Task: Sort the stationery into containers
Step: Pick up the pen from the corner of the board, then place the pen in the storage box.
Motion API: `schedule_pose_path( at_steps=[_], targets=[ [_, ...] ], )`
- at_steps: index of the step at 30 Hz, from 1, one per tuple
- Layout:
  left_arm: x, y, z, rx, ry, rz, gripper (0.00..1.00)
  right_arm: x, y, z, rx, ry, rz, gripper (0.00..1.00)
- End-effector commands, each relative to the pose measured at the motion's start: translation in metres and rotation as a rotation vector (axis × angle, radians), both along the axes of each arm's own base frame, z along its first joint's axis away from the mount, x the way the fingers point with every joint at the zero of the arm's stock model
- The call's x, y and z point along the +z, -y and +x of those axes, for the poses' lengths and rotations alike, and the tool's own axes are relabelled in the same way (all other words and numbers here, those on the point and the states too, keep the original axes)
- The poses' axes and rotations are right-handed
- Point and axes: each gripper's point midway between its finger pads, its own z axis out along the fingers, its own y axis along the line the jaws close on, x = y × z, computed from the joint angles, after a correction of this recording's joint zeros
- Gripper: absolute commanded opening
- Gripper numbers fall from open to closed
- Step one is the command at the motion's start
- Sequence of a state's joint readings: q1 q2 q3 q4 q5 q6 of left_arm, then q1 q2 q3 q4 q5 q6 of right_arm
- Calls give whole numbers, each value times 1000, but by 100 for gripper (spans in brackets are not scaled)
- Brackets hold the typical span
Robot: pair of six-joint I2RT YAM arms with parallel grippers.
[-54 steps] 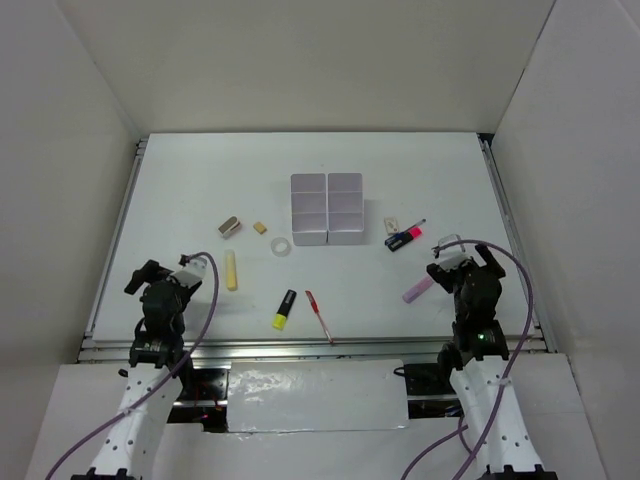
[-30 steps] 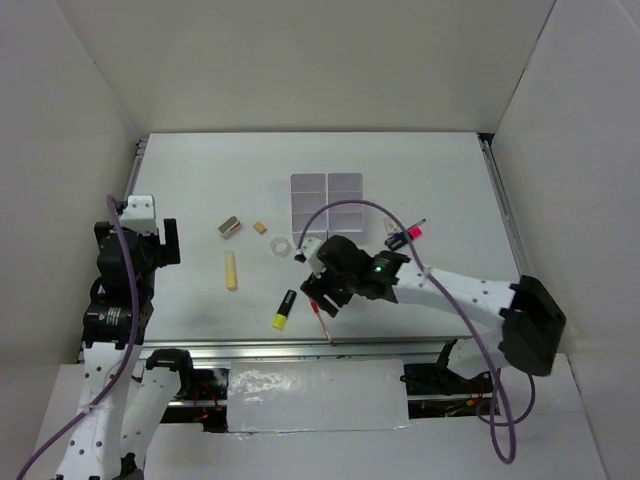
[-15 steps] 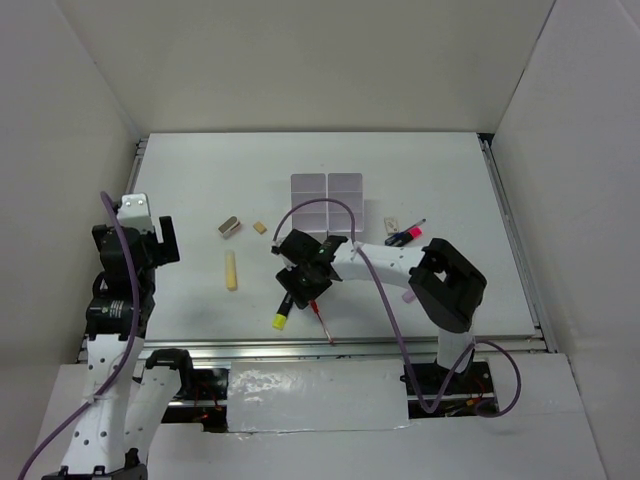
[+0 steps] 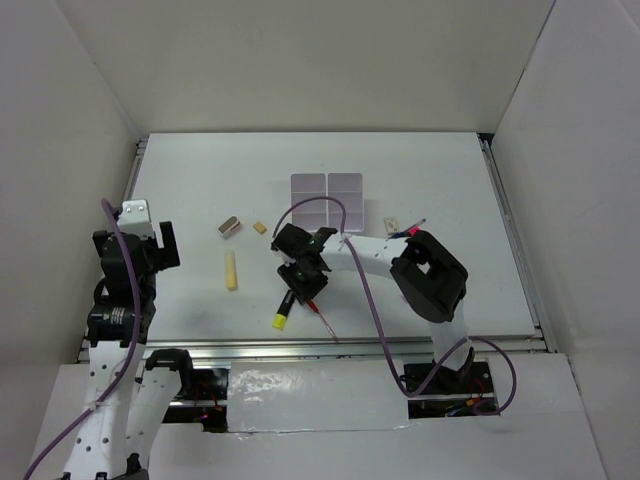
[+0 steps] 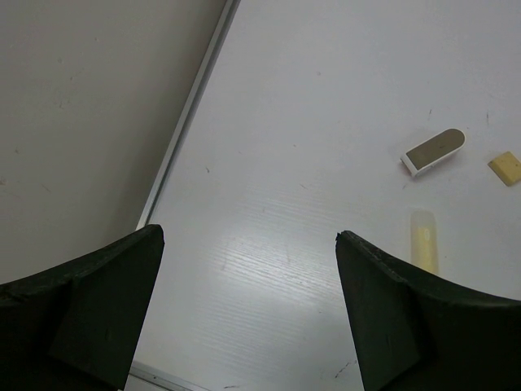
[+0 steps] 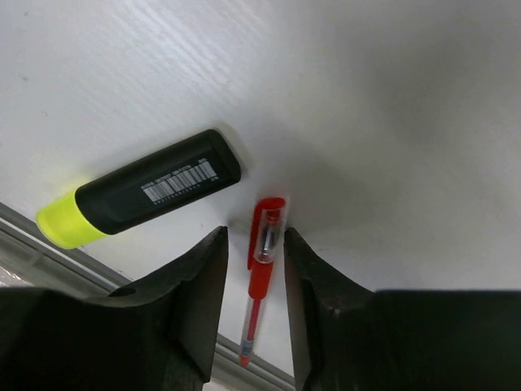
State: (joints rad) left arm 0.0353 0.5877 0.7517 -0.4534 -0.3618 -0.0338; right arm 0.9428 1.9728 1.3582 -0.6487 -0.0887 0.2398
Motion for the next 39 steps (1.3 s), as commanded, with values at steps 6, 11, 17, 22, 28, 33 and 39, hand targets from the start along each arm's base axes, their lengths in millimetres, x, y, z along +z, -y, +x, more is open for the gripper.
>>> schedule_pose_path(
  at_steps=[6,11,17,22,28,33,39],
  targets=[
    [2,-1,4,6,39,-3,99,-21,15,3,-16,-42,-78,4],
    [8,5,7,-39,48,-3,99,16,8,18,28,47,-13,0],
    [14,26,8,-180,96,9,99,217,-1,79,27,540,411,0],
    [19,42,11,-268,146,-24,99,328,18,120,-34,836,661,0],
    [25,63,14,-382,175,-45,99,411,43,174,-111,1171,854,0],
    [32,67,20,-427,184,-8,99,410,50,213,-192,1313,942,0],
    [24,64,29,-412,147,-17,99,387,53,236,-244,1377,954,0]
  ],
)
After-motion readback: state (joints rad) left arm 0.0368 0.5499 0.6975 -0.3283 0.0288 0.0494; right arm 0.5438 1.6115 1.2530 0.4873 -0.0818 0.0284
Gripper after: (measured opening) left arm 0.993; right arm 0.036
